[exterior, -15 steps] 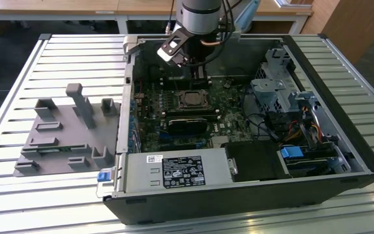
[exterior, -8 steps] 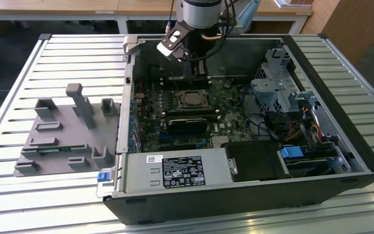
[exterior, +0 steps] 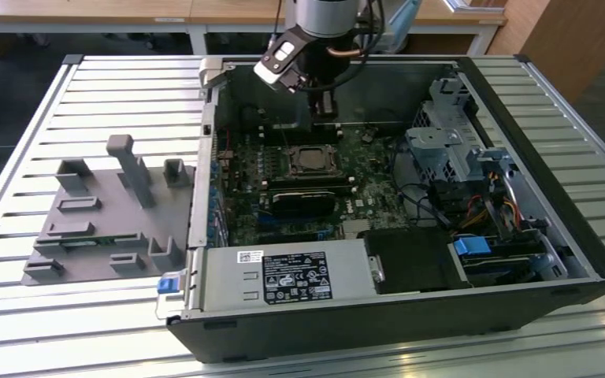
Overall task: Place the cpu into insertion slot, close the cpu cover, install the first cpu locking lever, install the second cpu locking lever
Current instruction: 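Install the first cpu locking lever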
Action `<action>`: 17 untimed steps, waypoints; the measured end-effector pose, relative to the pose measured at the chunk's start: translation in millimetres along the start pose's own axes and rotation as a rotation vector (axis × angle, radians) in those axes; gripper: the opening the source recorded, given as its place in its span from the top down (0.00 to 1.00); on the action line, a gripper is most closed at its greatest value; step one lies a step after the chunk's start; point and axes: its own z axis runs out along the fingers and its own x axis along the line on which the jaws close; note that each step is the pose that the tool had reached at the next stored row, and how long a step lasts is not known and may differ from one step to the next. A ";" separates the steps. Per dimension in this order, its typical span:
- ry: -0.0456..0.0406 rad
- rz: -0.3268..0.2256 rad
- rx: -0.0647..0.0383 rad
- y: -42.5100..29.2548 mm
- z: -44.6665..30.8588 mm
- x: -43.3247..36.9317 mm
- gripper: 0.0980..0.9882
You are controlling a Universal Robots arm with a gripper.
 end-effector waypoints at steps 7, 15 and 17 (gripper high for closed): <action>0.0038 -0.126 0.000 0.0 0.3 0.0 0.98; 0.0080 -0.268 0.001 -0.1 1.0 -0.1 0.98; 0.0090 -0.294 0.001 -0.2 1.6 -0.1 0.98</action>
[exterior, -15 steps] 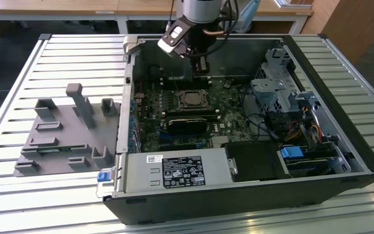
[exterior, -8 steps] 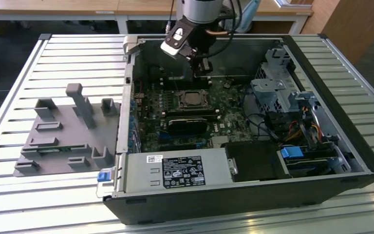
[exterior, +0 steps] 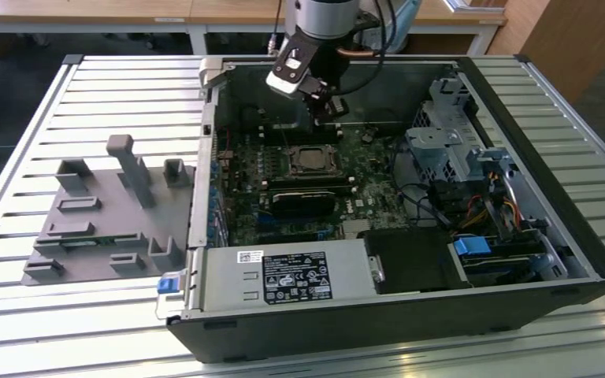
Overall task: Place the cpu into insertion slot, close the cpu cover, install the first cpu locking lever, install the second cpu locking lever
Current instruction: 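Install the first cpu locking lever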
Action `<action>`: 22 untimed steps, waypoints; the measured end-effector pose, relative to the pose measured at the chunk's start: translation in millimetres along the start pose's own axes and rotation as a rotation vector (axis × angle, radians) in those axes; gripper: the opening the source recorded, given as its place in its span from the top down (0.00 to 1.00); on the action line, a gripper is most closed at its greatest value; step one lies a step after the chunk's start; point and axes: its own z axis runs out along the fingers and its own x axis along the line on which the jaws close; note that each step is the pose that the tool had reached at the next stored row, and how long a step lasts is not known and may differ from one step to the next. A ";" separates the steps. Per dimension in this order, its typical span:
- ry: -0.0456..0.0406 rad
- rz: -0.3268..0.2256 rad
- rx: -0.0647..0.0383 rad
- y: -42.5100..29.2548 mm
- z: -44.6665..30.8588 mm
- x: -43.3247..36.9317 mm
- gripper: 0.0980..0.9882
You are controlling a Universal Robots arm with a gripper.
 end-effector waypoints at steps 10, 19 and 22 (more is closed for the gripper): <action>0.0056 -0.180 0.001 -0.1 1.8 0.0 0.98; 0.0128 -0.326 0.003 -0.1 1.9 0.0 0.98; 0.0289 -0.347 0.001 -0.1 1.9 0.0 0.98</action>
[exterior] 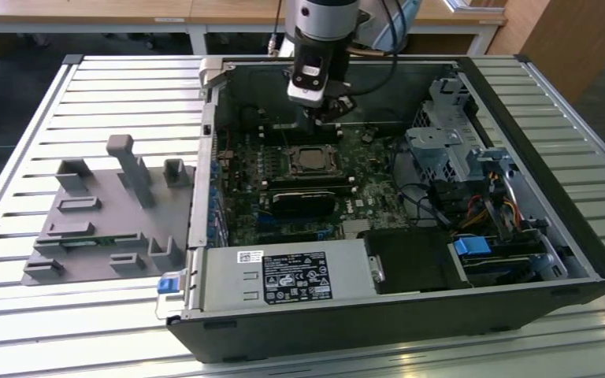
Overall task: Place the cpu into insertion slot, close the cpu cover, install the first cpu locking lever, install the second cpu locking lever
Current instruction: 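Install the first cpu locking lever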
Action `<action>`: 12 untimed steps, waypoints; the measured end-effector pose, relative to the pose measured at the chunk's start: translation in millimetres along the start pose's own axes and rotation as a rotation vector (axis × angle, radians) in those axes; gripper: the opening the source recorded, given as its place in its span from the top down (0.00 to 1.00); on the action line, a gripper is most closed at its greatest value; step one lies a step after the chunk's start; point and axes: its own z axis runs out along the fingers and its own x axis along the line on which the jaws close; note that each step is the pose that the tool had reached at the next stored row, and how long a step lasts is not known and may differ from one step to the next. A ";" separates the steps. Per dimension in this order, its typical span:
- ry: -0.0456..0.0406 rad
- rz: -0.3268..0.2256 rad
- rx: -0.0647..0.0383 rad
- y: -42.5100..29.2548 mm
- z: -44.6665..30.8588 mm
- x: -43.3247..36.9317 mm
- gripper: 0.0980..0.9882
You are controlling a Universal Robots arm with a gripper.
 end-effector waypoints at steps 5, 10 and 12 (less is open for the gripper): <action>0.0180 -0.063 -0.007 0.0 0.3 0.0 0.98; 0.0214 -0.155 -0.004 -0.1 1.2 0.0 0.98; 0.0228 -0.191 -0.003 -0.1 1.4 0.0 0.98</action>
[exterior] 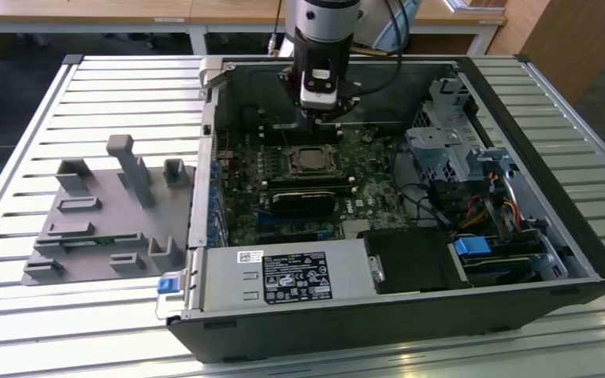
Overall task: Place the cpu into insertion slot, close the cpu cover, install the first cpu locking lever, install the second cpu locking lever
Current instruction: 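Install the first cpu locking lever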
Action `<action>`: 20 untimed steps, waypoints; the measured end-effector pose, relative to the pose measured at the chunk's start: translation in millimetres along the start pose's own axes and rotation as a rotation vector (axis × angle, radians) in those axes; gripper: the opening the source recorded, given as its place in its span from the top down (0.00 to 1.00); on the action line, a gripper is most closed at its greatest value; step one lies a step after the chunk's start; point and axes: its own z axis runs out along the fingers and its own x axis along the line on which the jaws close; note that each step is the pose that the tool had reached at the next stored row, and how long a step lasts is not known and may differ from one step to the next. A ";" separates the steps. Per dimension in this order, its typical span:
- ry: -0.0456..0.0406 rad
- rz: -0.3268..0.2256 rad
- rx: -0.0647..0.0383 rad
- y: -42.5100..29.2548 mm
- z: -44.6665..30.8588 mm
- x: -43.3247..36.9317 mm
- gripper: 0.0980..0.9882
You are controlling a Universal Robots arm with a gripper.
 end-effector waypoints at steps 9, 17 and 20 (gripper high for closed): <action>0.0069 -0.163 0.006 0.0 0.6 0.0 0.98; 0.0130 -0.304 0.011 0.0 0.7 0.0 0.98; 0.0153 -0.357 0.012 0.0 0.8 0.0 0.98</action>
